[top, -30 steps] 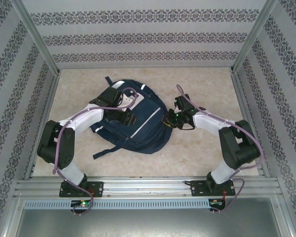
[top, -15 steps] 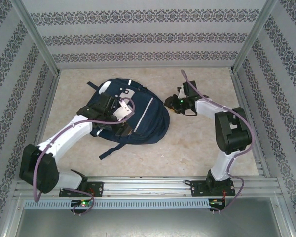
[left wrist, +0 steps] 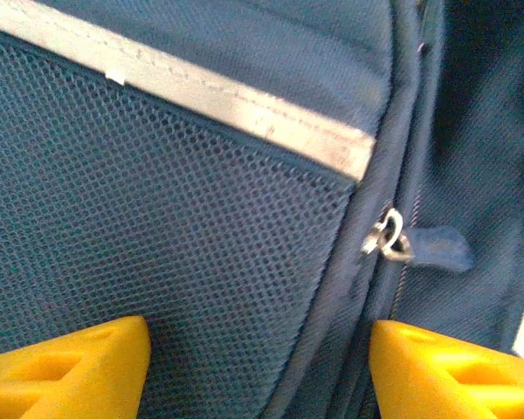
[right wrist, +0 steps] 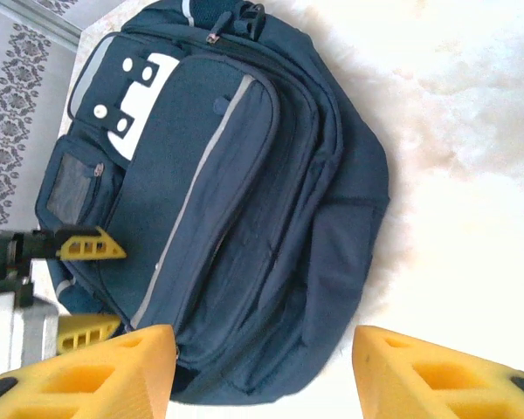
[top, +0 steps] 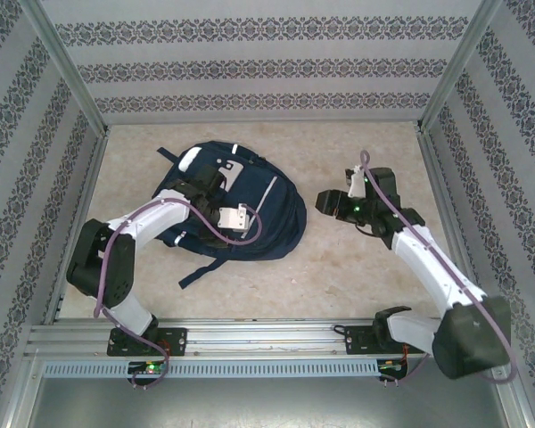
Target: Pack books, pencil case, and school supplies into a backpack
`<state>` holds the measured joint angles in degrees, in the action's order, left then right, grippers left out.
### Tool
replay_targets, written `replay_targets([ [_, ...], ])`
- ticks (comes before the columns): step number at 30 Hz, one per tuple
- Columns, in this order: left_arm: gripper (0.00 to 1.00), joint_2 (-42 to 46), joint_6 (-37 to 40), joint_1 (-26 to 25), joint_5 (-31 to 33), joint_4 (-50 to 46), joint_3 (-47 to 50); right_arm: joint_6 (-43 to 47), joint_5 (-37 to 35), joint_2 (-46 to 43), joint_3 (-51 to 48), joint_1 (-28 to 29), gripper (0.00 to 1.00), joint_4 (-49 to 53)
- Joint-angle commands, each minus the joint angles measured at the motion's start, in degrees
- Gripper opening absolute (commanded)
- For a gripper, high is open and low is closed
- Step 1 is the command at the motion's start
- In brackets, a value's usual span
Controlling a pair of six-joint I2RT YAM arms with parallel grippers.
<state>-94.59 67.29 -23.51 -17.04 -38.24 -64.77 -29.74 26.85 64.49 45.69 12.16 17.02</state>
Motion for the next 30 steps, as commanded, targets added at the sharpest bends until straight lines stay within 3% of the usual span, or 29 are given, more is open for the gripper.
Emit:
replay_targets([
  [1, 0.56, -1.3, 4.1, 0.4, 6.5, 4.0, -0.2, 1.2, 0.1, -3.0, -2.8, 0.6, 0.55, 0.5],
  [7, 0.10, -4.9, -1.0, -1.4, 2.8, -0.8, -3.8, 0.9, 1.0, -3.0, -3.3, 2.9, 0.55, 0.8],
  [9, 0.00, -5.8, -3.8, -1.6, 0.0, -2.3, -5.1, 0.6, 0.2, -2.3, -2.7, 4.2, 0.54, 1.1],
  [13, 0.00, -5.2, -13.5, -2.1, -6.8, -7.0, -9.4, -2.0, -0.5, -0.5, -1.2, 10.5, 0.55, -0.3],
  [17, 0.00, -1.1, -24.8, -2.2, -16.2, -4.4, -8.6, -6.5, -6.5, 2.9, 1.1, 21.1, 0.55, -1.3],
  [21, 0.00, 0.8, -33.8, -2.3, -23.6, -2.2, -7.5, -6.4, -13.2, 4.9, 0.9, 27.8, 0.56, -5.0],
  [23, 0.00, 1.5, -35.9, -2.3, -25.2, -1.2, -6.6, -4.6, -14.8, 5.2, 0.4, 30.1, 0.57, -8.2],
  [30, 0.00, 2.4, -36.4, -2.6, -27.3, -1.2, -5.6, -4.6, -24.9, 7.9, 3.4, 34.9, 0.61, -5.6],
])
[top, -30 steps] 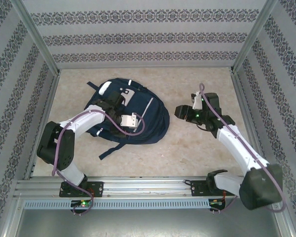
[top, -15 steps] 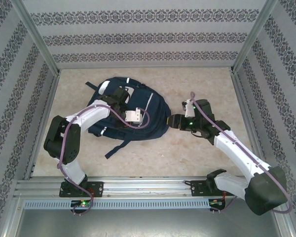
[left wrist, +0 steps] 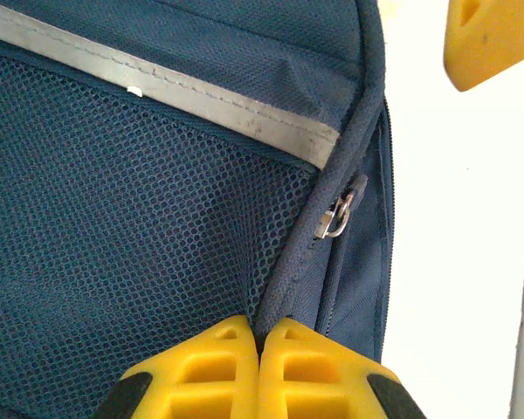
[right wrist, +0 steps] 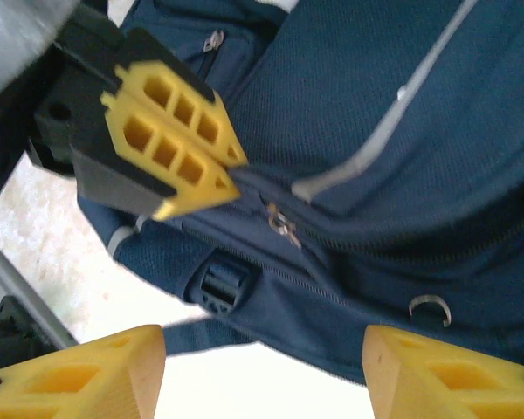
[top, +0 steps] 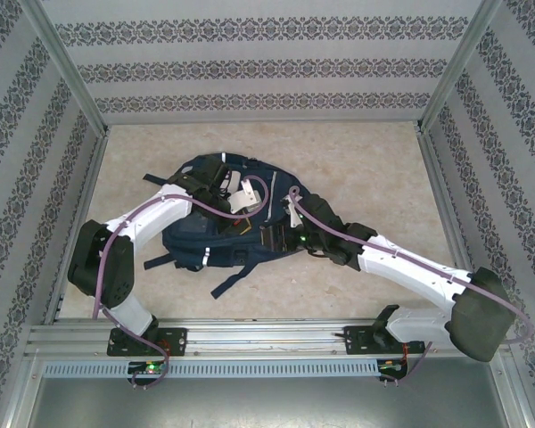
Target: Pack books, pencil case, and school supplies into a backpack
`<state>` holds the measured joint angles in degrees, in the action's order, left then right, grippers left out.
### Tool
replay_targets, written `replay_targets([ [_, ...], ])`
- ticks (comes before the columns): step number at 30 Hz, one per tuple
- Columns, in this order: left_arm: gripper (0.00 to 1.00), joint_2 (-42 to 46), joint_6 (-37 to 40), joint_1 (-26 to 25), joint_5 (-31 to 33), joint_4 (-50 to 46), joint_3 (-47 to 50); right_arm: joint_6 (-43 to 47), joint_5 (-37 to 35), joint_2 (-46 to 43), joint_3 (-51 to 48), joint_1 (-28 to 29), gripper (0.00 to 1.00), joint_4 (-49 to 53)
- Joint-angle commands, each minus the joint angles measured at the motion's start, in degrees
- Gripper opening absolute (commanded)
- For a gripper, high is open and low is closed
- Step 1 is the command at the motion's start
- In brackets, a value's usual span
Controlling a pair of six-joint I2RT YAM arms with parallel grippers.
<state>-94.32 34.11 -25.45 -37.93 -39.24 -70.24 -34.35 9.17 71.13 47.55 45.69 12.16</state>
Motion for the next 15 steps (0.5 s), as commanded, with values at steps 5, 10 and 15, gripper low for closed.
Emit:
replay_targets([
  [5, 0.00, 2.2, -3.7, -0.6, -8.5, -0.3, 0.0, 5.0, -9.2, 5.1, 3.7, 2.8, 0.57, -0.5],
  [10, 0.00, 3.4, -2.6, -0.6, -11.0, 0.6, 1.6, 4.2, -8.9, 8.8, 5.8, 2.2, 0.49, -0.2],
  [15, 0.00, 4.2, -3.7, -0.6, -11.4, 2.3, 2.7, 2.4, -8.8, 11.7, 5.5, 1.3, 0.40, -1.3],
])
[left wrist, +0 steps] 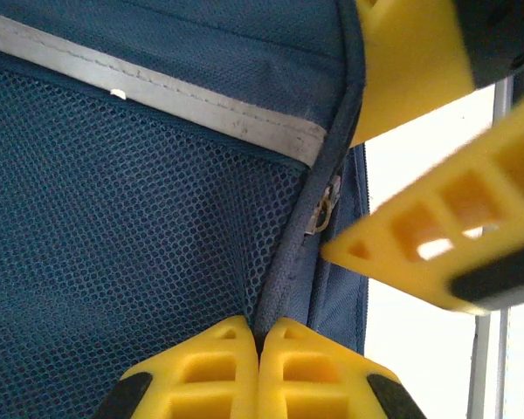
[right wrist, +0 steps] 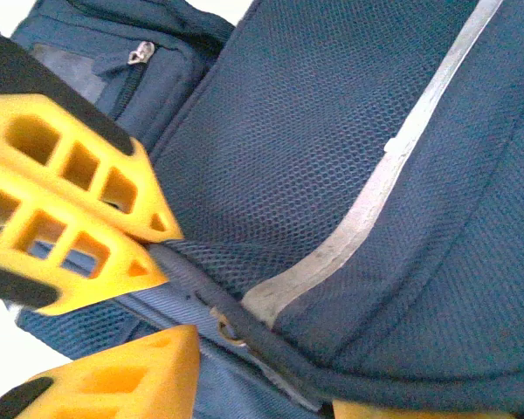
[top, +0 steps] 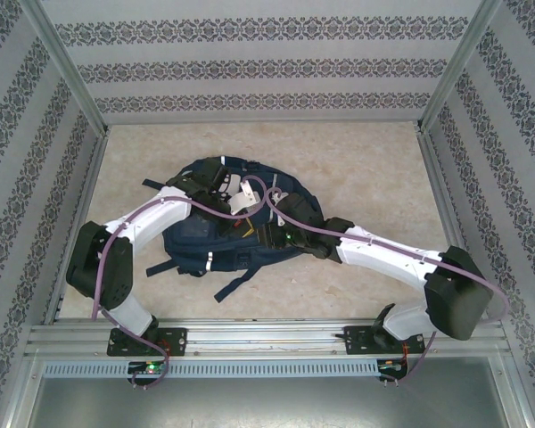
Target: Pack books, pencil case, and school supplies into a backpack
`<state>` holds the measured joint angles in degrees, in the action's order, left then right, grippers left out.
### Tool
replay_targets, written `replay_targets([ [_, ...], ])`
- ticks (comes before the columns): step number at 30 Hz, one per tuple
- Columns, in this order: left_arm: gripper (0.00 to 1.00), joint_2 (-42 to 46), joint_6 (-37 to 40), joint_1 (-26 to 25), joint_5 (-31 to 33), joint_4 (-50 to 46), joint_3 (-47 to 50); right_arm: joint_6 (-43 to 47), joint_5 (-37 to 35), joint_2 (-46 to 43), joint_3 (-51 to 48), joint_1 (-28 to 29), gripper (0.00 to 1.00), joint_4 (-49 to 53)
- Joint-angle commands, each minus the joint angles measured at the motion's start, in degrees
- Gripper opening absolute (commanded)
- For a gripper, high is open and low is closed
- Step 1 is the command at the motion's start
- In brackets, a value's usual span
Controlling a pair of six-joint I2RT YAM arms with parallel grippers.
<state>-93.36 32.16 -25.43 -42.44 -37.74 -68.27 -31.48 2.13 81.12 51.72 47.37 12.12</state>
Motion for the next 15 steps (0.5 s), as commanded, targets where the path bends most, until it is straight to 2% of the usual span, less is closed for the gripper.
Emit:
replay_targets([
  [1, 0.00, 3.6, -1.8, -0.7, -7.0, 1.7, 1.3, -0.4, -2.1, 2.1, 1.6, -0.1, 0.39, -1.0],
  [6, 0.00, 3.6, -1.7, -0.7, -6.4, 1.4, 1.0, -0.1, -2.0, 2.5, 1.2, 0.9, 0.39, -1.2],
  [15, 0.00, 4.4, -0.7, -0.7, -2.7, 1.2, 0.8, -0.1, -3.3, 2.4, 2.5, 1.1, 0.10, 2.2],
])
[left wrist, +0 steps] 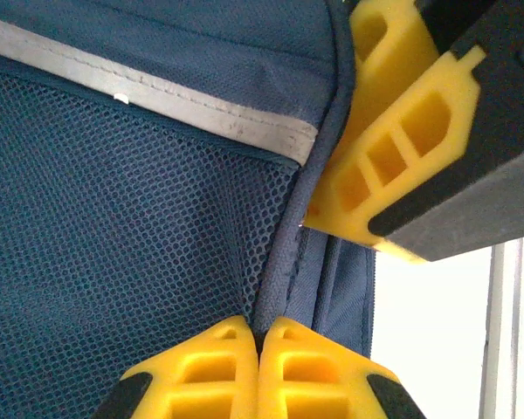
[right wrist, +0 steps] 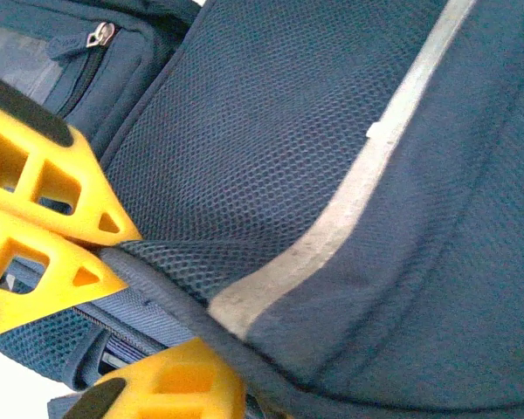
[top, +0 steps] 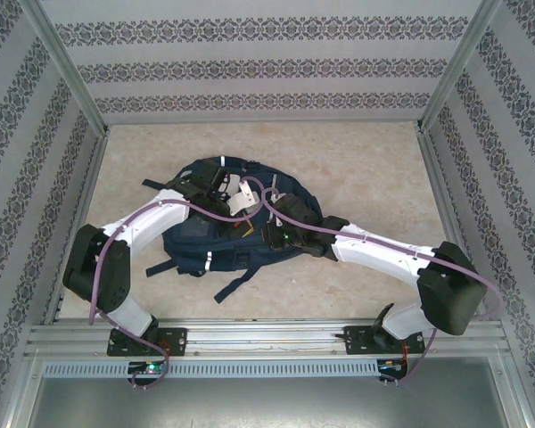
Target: Pack books, pencil case, and school supplies into a backpack
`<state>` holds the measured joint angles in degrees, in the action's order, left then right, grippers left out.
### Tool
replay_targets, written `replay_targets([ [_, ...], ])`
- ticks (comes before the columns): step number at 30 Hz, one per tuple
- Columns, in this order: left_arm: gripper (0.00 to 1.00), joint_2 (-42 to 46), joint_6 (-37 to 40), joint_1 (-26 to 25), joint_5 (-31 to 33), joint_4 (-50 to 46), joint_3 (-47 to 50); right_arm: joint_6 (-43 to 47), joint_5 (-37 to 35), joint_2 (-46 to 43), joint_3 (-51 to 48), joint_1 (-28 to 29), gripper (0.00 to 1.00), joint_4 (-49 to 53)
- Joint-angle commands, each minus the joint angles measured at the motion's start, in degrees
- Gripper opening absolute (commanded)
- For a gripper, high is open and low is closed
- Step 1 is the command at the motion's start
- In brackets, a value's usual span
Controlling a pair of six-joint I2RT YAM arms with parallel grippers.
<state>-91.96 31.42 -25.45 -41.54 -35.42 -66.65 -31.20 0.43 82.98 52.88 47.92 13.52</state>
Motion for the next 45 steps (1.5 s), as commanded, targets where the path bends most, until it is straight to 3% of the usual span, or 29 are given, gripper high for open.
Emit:
replay_targets([
  [1, 0.00, 3.0, 0.2, -0.7, -3.3, -1.1, -0.8, -0.1, -1.6, 0.2, 1.3, 0.5, 0.08, 1.1],
  [4, 0.00, 2.9, 2.0, -0.6, -2.3, -3.0, -1.4, 0.0, -4.1, -1.6, 1.0, 0.4, 0.00, 3.8],
  [11, 0.00, 4.1, 9.8, -0.6, 4.0, -7.1, 0.1, 0.0, -6.5, -7.5, -1.5, -4.5, 0.00, 9.3],
  [18, 0.00, 6.8, 22.7, -0.4, 8.9, -9.9, 3.4, 7.5, 1.0, -10.4, -4.8, -17.1, 0.00, 9.6],
  [21, 0.00, 8.5, 30.1, 0.2, 10.0, -10.3, 5.0, 13.6, 5.2, -11.5, -4.7, -18.6, 0.00, 9.7],
  [24, 0.00, 9.1, 28.9, 2.7, 12.5, -5.7, 5.5, 17.0, 9.4, -12.2, -4.5, -17.1, 0.00, 10.0],
  [27, 0.00, 7.8, 21.8, 6.4, 14.4, 3.0, 4.4, 18.5, 8.8, -12.9, -4.6, -11.2, 0.00, 11.0],
  [29, 0.00, 6.4, 16.7, 7.4, 21.0, 10.0, 3.9, 16.8, 7.9, -13.2, -4.4, -6.3, 0.00, 10.5],
  [30, 0.08, 5.5, 13.3, 7.6, 26.5, 14.4, 3.7, 14.8, 8.2, -13.0, -4.1, -3.9, 0.00, 9.5],
  [32, 0.33, 4.0, 6.5, 7.8, 34.3, 21.4, 3.5, 11.1, 8.8, -11.6, -3.7, 0.0, 0.00, 5.8],
  [33, 0.36, 3.5, 4.2, 7.9, 35.6, 22.2, 2.7, 10.0, 8.8, -10.1, -3.1, 1.5, 0.00, 4.4],
  [35, 0.49, 3.4, 1.0, 7.9, 33.4, 18.2, 0.2, 8.6, 8.5, -6.6, -1.0, 3.0, 0.00, 3.0],
  [37, 0.71, 4.1, -3.2, 7.9, 27.7, 12.6, -1.6, 7.5, 8.7, -2.6, 1.2, 3.1, 0.00, 1.6],
  [38, 0.75, 4.8, -5.1, 7.9, 25.0, 10.2, -1.8, 7.5, 8.9, -1.2, 2.4, 3.1, 0.00, 1.0],
  [42, 0.74, 7.9, -24.5, 8.0, 26.0, 1.5, -0.9, 7.7, 11.0, 3.0, 6.1, 2.7, 0.00, -0.2],
  [45, 0.74, 11.3, -42.5, 8.0, 19.3, -0.1, 1.9, 7.3, 12.9, 3.7, 6.5, 2.1, 0.00, -1.4],
])
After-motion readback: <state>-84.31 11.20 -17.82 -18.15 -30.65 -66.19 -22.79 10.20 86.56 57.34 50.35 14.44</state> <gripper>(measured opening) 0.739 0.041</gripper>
